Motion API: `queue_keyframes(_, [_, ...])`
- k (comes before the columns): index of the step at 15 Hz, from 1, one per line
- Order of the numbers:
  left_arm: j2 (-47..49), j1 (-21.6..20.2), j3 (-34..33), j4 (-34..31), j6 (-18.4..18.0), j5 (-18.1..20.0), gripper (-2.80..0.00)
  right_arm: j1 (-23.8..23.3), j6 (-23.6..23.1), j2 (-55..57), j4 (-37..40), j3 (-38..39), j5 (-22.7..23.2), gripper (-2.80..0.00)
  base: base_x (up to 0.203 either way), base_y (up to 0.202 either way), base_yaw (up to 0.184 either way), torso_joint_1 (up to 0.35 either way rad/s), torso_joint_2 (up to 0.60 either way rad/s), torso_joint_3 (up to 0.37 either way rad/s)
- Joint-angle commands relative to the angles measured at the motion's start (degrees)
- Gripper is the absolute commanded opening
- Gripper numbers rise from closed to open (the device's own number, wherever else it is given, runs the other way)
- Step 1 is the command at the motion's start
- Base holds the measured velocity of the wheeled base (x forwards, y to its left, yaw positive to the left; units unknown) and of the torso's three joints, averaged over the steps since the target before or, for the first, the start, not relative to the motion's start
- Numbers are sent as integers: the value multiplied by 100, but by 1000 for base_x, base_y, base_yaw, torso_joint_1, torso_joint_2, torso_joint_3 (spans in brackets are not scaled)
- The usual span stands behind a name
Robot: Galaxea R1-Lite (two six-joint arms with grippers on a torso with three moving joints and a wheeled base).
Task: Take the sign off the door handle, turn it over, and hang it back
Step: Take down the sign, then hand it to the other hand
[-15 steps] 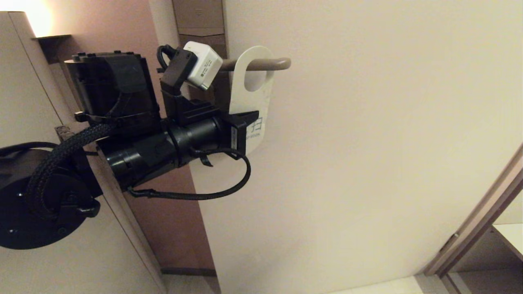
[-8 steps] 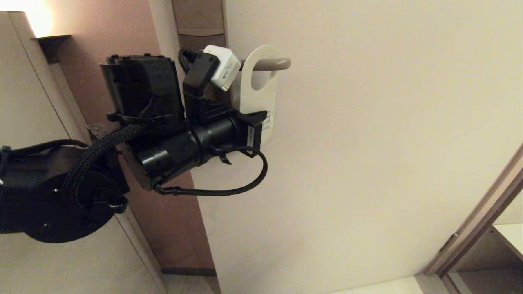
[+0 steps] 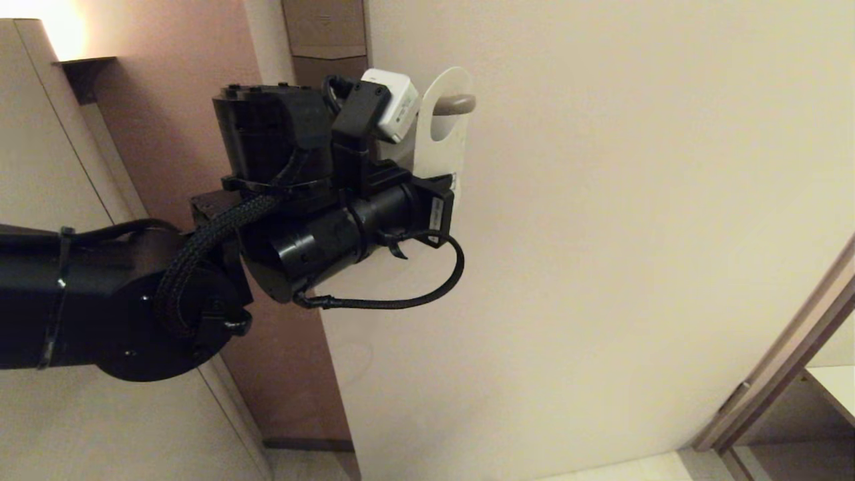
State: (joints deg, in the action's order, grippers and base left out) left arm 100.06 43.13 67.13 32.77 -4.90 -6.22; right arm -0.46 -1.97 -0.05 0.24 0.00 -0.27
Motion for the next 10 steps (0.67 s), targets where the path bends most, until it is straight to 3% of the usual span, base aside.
queue_keyframes(1, [119,11,98,19,-2,-3,-280,2,-5,5,2,0,0,-280,0,0,0,0,0,0])
queue_keyframes(5, [247,70,269,19,-2,-11,-280,2,-5,5,2,0,0,-280,0,0,0,0,0,0])
queue_keyframes(10, [283,465,362,27,-2,-2,-280,2,-5,5,2,0,0,-280,0,0,0,0,0,0])
